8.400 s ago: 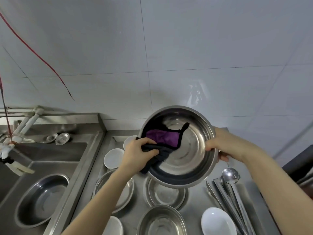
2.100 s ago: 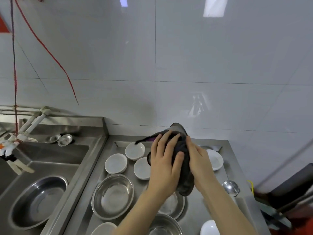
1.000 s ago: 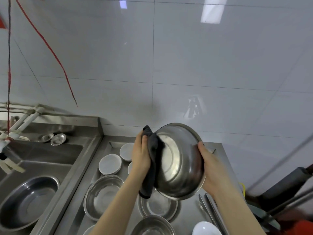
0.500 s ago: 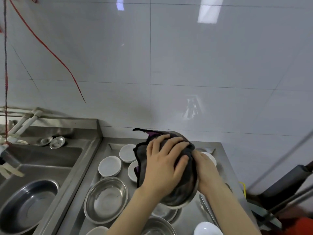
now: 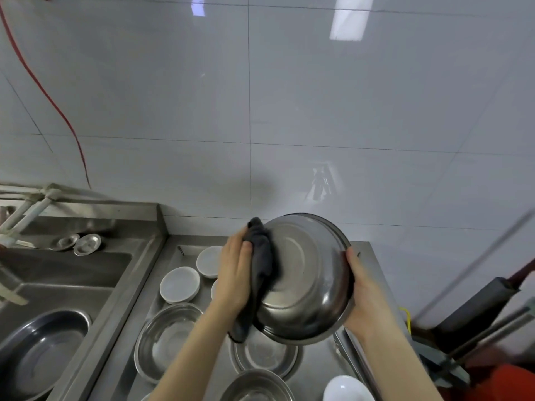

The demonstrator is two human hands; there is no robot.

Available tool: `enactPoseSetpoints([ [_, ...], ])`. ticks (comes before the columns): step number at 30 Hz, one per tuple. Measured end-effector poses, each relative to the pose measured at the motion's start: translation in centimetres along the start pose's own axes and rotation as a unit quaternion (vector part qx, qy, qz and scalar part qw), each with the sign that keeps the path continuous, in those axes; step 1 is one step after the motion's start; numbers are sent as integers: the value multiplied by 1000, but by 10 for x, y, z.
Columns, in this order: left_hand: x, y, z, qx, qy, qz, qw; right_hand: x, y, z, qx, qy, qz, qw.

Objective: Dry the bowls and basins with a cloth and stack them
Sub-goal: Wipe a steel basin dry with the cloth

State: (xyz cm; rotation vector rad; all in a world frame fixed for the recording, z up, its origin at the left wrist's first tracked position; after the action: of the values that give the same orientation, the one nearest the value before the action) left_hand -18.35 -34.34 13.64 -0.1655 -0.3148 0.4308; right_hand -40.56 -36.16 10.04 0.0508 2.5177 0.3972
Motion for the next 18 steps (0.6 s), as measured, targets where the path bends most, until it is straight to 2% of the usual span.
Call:
enactPoseSetpoints([
  [2, 4, -15, 5, 15, 42, -38, 998, 5, 2, 4, -9, -2, -2, 1000],
  [5, 1, -33, 29, -10, 27, -106, 994, 5, 2, 3, -12, -3, 5, 1000],
  [7, -3, -38, 44, -39, 3, -125, 991, -1, 0, -6, 2, -6, -8, 1000],
  [10, 1, -35, 45, -49, -13, -54, 997, -15, -2, -27, 24, 4, -29, 999],
  [15, -3, 24, 21, 19, 33, 110, 993, -28, -11, -44, 65, -33, -1, 997],
  [18, -9, 54, 26, -21, 15, 171, 985, -32, -8, -40, 62, -28, -3, 998],
])
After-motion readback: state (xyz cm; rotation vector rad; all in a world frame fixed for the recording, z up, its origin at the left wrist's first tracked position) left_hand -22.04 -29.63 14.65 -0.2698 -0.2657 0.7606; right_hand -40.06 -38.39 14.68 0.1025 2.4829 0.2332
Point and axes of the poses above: each hand's wrist, its own y-axis away from the middle knuckle, its own x-axis out of the back of the hand, z = x × y, the point moved 8 cm from there along -y, towards the middle knuckle, and after that the axes turned 10 degrees about x, right-handed, at the moved point
